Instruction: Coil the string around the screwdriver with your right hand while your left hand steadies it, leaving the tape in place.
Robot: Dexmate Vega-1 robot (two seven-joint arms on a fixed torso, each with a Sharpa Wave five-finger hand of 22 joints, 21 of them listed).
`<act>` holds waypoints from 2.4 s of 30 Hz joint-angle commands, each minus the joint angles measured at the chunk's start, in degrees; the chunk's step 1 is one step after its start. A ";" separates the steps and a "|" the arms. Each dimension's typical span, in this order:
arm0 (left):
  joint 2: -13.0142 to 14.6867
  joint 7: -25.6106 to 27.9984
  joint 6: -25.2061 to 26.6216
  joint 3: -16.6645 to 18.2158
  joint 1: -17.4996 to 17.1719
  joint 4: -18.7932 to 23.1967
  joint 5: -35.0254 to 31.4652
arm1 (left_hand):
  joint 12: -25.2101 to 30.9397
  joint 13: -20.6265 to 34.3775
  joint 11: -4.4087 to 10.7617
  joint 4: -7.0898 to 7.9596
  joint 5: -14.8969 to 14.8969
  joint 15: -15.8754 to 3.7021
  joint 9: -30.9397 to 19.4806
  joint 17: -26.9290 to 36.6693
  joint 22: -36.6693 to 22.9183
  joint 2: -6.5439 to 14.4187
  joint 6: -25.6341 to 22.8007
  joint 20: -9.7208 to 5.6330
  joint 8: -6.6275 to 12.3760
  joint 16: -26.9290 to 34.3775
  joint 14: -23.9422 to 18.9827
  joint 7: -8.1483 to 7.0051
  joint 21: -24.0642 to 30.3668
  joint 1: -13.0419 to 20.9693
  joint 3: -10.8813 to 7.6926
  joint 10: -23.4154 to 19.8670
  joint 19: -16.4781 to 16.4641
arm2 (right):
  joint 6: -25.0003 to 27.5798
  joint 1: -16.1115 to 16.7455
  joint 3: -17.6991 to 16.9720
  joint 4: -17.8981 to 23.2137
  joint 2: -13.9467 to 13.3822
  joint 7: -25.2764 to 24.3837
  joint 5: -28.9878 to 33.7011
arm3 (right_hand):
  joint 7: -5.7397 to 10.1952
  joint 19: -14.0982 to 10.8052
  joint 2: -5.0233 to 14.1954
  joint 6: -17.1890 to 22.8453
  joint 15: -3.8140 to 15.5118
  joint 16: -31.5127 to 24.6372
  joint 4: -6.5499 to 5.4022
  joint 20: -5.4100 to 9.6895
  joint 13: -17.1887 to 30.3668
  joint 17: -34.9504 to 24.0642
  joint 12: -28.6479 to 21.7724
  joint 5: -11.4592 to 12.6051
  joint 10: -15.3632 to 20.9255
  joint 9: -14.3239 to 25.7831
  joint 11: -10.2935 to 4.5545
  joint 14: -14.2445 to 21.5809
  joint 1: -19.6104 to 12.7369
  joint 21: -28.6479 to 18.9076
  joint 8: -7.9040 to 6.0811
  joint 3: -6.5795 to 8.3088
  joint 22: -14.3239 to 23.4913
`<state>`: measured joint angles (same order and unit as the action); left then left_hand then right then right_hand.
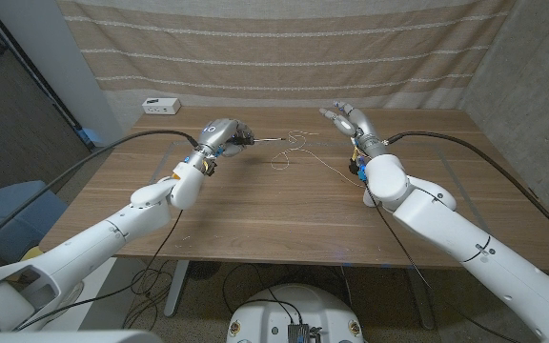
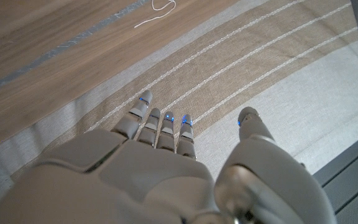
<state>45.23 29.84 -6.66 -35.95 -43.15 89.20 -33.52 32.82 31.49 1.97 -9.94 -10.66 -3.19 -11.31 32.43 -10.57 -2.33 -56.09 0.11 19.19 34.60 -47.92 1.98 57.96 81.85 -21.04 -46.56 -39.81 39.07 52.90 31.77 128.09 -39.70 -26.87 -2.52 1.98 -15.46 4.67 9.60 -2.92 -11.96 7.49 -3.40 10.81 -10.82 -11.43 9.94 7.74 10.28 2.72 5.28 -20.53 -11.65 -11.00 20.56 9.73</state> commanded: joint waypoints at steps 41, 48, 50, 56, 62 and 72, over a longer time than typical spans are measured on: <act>1.79 2.89 -6.84 4.02 -4.49 1.25 -0.12 | -1.37 1.18 0.11 0.94 -0.14 -5.51 -0.32 1.29 0.01 6.77 -6.76 -12.20 -1.53 -0.74 -3.65 3.34 1.29 6.60 -0.78 -1.05 -3.16 | 40.91 -10.32 9.35 12.92 -12.68 -37.13 -54.62 | 0.66 -4.42 -1.74 1.43 1.10 0.16 1.92 -1.49 0.41 0.21 -0.66 1.34 1.20 0.46 -0.57 1.32 -4.07 -0.73 -0.88 -1.39 0.28; 1.90 2.39 -7.93 4.08 -4.20 0.76 0.19 | -1.59 1.34 0.28 0.94 -0.09 -5.61 -0.35 1.47 0.03 6.81 -6.83 -12.23 -1.81 -0.93 -3.64 3.28 1.44 6.61 -0.84 -1.07 -3.03 | 40.91 -11.39 11.85 12.99 -13.01 -37.13 -52.09 | 4.99 -5.17 -2.65 1.28 0.77 0.77 2.71 -1.75 0.49 0.21 0.20 2.40 -0.69 0.46 -1.84 0.29 -8.51 -0.37 -0.55 -0.83 0.27; 1.91 2.34 -8.19 4.09 -4.13 0.63 0.18 | -1.67 1.34 0.24 0.94 -0.07 -5.63 -0.36 1.53 0.03 6.84 -6.84 -12.22 -1.89 -0.98 -3.65 3.31 1.49 6.63 -0.86 -1.12 -3.01 | 40.91 -11.66 12.75 12.64 -12.81 -37.13 -50.48 | 6.69 -5.23 -1.87 1.80 0.95 0.76 3.00 -1.57 0.51 0.19 0.25 2.99 -1.13 0.48 -2.35 0.17 -11.92 -0.17 -0.71 0.28 0.26; 1.95 1.83 -8.79 4.26 -4.15 0.31 0.72 | -1.84 1.44 0.27 0.99 0.00 -5.64 -0.39 1.67 0.02 6.89 -6.85 -12.21 -2.10 -1.09 -3.72 3.23 1.65 6.57 -0.90 -1.12 -2.96 | 40.91 -15.79 17.50 10.19 -13.95 -37.13 -51.14 | 10.62 -3.87 -1.07 -2.91 2.89 1.35 2.24 -0.01 0.48 0.04 1.31 2.82 -9.71 0.64 -6.20 -4.19 -28.79 0.78 0.76 2.48 0.36; 2.11 1.67 -9.04 4.70 -4.57 0.46 1.26 | -1.98 1.60 0.27 0.99 0.06 -5.74 -0.42 1.78 0.02 6.92 -6.86 -12.24 -2.30 -1.22 -3.74 3.23 1.77 6.55 -0.94 -1.10 -2.87 | 40.91 -14.74 19.23 7.82 -13.11 -37.13 -44.13 | 10.72 -6.70 2.44 -4.44 7.18 -0.07 3.19 3.65 0.53 -0.27 -0.03 2.03 -12.51 0.93 -9.99 -3.49 -42.08 -0.72 -0.49 4.96 0.60; 1.83 1.14 -8.91 4.68 -4.38 0.45 1.02 | -2.26 1.99 0.23 1.04 0.16 -5.86 -0.49 2.01 -0.01 7.00 -6.74 -12.26 -2.78 -1.51 -3.83 2.99 2.09 6.41 -1.02 -1.03 -2.72 | 40.91 2.09 10.26 4.37 1.05 -37.13 -6.68 | 1.97 -33.58 3.19 37.20 16.36 -27.84 2.31 15.00 9.37 -24.03 -21.28 0.62 26.16 3.13 -5.14 37.12 -61.48 -24.40 -10.60 -4.21 6.99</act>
<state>47.25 31.48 -15.29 -31.38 -47.59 89.78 -32.53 30.71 33.35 2.06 -9.63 -10.52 -4.01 -11.33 34.13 -10.29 -2.45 -58.26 -0.22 16.53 33.33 -48.95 2.04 59.50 81.96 -20.72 -47.26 -39.48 79.89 41.46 46.64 136.18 -49.50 -64.10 -46.13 6.70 -38.72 5.61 40.37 -0.85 -34.45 9.49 -3.48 17.21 -23.61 -27.07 10.35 27.81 12.67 -3.46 32.14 -74.81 -29.70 -20.38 18.30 14.34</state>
